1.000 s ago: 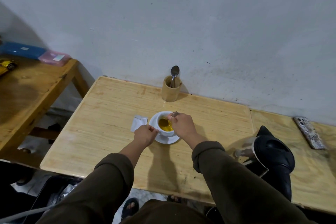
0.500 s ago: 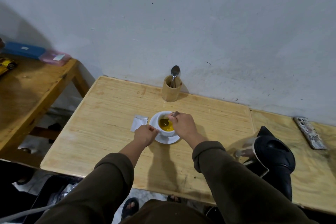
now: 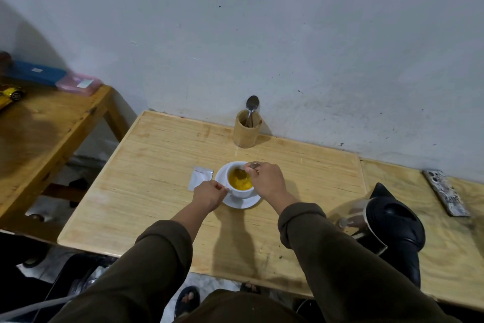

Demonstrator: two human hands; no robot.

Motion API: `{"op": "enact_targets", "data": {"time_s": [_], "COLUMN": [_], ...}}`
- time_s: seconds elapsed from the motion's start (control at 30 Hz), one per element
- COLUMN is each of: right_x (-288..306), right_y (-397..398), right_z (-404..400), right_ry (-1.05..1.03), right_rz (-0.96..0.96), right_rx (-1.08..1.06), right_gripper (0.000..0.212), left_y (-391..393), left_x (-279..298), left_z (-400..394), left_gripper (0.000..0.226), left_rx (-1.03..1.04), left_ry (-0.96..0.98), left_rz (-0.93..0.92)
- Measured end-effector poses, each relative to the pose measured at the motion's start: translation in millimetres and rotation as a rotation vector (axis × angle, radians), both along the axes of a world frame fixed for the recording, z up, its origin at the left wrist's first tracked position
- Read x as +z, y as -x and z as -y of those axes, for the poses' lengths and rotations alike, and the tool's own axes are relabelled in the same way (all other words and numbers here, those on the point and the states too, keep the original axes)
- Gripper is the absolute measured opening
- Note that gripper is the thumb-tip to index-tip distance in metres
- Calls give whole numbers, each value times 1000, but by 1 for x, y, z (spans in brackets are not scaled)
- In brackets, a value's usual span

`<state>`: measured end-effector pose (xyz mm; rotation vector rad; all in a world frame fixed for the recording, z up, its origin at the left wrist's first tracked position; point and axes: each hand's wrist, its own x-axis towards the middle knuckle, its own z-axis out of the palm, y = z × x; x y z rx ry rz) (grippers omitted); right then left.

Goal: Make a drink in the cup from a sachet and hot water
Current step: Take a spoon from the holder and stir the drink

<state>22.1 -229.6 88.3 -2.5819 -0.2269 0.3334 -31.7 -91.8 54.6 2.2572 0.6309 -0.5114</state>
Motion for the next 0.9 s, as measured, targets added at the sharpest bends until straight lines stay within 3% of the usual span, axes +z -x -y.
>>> {"op": "enact_targets", "data": {"time_s": [0.17, 0.37, 0.73, 0.9], "right_x": [1, 3, 6, 5], "right_y": [-3, -6, -2, -4], "right_z": [1, 3, -6, -6], "right_ry": [-23, 122, -1, 114], "right_rz": [-69, 50, -56, 15], "right_rx": [32, -5, 79, 31], "right_gripper": [34, 33, 34, 33], "left_y": [-1, 0, 0, 1], "left_x": [2, 2, 2, 2], "left_z": [0, 0, 1, 0], "left_gripper": [40, 41, 40, 41], "left_rx": [-19, -20, -4, -4], "left_ry": [-16, -14, -8, -14], "left_rz": [-15, -19, -26, -27]}}
